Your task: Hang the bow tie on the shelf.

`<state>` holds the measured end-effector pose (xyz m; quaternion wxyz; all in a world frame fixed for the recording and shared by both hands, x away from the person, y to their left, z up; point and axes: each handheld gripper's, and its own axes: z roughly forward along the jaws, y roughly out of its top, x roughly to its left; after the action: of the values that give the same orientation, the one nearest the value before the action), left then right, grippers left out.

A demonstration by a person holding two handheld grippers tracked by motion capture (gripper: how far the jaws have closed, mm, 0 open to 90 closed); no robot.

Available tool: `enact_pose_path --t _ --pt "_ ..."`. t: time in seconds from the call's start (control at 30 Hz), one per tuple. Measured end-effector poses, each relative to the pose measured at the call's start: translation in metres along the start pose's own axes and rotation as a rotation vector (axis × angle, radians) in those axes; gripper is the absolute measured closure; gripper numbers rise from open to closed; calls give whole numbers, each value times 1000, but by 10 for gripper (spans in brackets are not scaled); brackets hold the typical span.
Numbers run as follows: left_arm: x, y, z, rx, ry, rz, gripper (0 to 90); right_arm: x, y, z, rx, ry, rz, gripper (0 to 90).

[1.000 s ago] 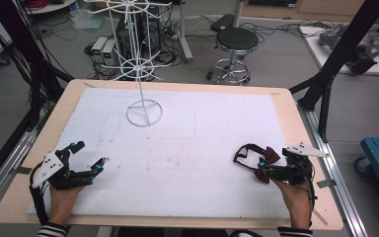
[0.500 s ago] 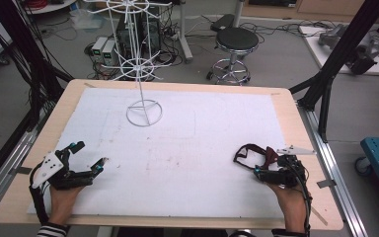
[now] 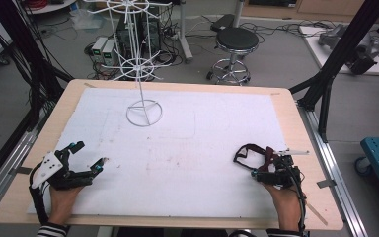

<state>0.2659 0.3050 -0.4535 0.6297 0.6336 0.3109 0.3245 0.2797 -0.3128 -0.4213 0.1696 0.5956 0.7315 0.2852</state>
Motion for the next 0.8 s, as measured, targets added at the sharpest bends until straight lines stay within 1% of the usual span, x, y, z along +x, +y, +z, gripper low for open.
enact_pose_path --t 0.1,0.13,0.23,0.3,0.4,0.43,0.47,0.5,0.53,0.6,0.63,0.67,0.7,0.73,0.77,0.8 --pt "0 0 0 -2 2 -6 62 1 2 2 8 -7 8 146" --pt "0 0 0 -2 2 -5 62 1 4 3 17 -20 18 155" --pt "0 0 0 -1 1 -3 62 1 4 4 21 -15 29 168" --pt "0 0 0 -2 2 -4 62 1 5 5 28 -16 23 207" --pt "0 0 0 -6 3 -9 62 2 5 7 50 -20 24 220" --pt "0 0 0 -6 3 -9 62 2 5 7 55 -17 23 240" --pt "0 0 0 -5 3 -9 62 2 5 7 55 -15 22 264" --pt "0 0 0 -6 3 -10 62 2 5 7 55 -15 22 264" --pt "0 0 0 -6 3 -10 62 2 5 8 58 -13 24 282" --pt "0 0 0 -6 3 -10 62 2 4 8 64 -24 17 337" --pt "0 0 0 -6 3 -10 62 2 4 9 79 -29 10 399" --pt "0 0 0 -6 3 -10 62 2 4 9 78 -39 9 437" --pt "0 0 0 -6 3 -10 62 2 4 9 78 -39 9 437" --pt "0 0 0 -6 3 -10 62 2 3 8 77 -58 1 488" --pt "0 0 0 -5 4 -7 62 1 4 6 78 -51 -3 605" --pt "0 0 0 -5 3 -9 62 1 4 6 78 -51 -3 605"
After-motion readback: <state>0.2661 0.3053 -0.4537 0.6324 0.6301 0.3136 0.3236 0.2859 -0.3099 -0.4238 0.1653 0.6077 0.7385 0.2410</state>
